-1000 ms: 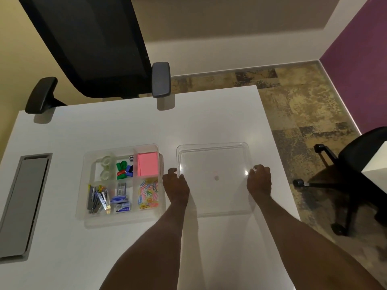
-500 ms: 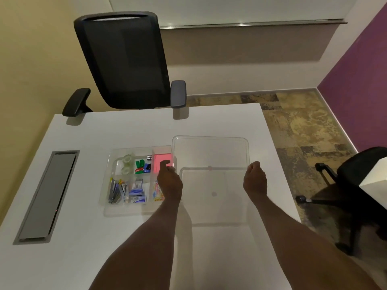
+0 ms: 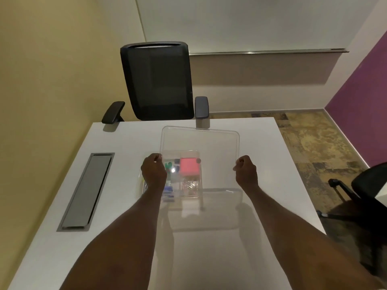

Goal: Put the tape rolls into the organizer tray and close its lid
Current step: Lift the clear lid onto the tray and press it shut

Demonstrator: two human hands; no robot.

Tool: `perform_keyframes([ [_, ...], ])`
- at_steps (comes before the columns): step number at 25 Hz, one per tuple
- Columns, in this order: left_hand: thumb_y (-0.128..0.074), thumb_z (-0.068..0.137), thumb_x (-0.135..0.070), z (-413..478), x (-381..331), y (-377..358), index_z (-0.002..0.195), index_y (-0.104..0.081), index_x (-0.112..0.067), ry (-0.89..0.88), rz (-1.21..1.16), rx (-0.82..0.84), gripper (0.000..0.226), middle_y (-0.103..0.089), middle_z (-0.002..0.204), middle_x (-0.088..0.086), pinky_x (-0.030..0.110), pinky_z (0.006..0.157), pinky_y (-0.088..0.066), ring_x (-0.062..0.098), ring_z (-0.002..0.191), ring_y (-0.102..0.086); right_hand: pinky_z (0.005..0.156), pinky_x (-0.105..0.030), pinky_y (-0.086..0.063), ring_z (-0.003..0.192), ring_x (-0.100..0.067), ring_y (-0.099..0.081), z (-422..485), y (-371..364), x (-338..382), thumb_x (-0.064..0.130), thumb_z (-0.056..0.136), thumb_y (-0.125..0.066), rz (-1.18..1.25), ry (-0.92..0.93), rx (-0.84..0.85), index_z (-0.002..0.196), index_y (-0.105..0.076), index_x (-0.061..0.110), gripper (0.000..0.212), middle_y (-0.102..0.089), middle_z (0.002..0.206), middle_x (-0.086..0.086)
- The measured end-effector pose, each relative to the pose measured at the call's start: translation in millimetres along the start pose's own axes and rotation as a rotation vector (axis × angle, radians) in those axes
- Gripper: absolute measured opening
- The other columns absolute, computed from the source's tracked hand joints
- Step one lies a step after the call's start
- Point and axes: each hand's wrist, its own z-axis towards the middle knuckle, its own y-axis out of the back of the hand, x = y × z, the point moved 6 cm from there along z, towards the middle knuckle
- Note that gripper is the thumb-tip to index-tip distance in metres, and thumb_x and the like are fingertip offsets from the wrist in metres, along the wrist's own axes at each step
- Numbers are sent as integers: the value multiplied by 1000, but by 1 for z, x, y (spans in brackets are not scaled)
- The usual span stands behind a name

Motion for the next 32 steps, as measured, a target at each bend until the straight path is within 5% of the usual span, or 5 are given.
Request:
perform_keyframes([
  [8, -65, 100, -16, 57, 12, 95, 104, -81, -1, -81, -105, -47, 22, -80, 86, 19, 38, 87, -60, 33, 85, -77, 72, -40, -60, 74, -34, -68, -17, -43, 79, 3, 100, -57, 363, 78, 109, 110, -66, -9, 18, -72, 96, -29],
  [15, -62, 103, -18, 86, 50, 115, 121, -75, -6, 54, -306, 260, 25, -80, 111, 13, 44, 92, -57, 33, 106, -74, 106, -52, -51, 110, -46, -66, -27, -67, 92, -12, 99, -50, 589, 48, 229, 117, -60, -19, 21, -63, 118, -40],
  [19, -54, 106, -32, 89, 80, 109, 122, -73, -15, 379, -447, 512, 31, -76, 124, 6, 48, 105, -49, 27, 112, -69, 105, -48, -51, 103, -36, -72, -26, -73, 83, -7, 97, -56, 742, -96, 263, 114, -64, -18, 22, -67, 115, -33],
  [22, -59, 104, -42, 93, 98, 111, 113, -73, -20, 392, -423, 557, 28, -81, 104, -3, 41, 94, -50, 19, 99, -70, 98, -47, -54, 101, -42, -71, -26, -82, 78, 9, 99, -63, 748, -126, 290, 115, -63, -19, 32, -69, 113, -31],
  [32, -73, 93, -3, 98, 136, 79, 116, -71, 8, 428, -302, 589, 25, -74, 106, 23, 30, 76, -53, 28, 84, -68, 96, -56, -57, 85, -41, -70, -13, -119, 52, -10, 86, -73, 556, -310, 42, 109, -61, -15, 27, -66, 96, -29],
])
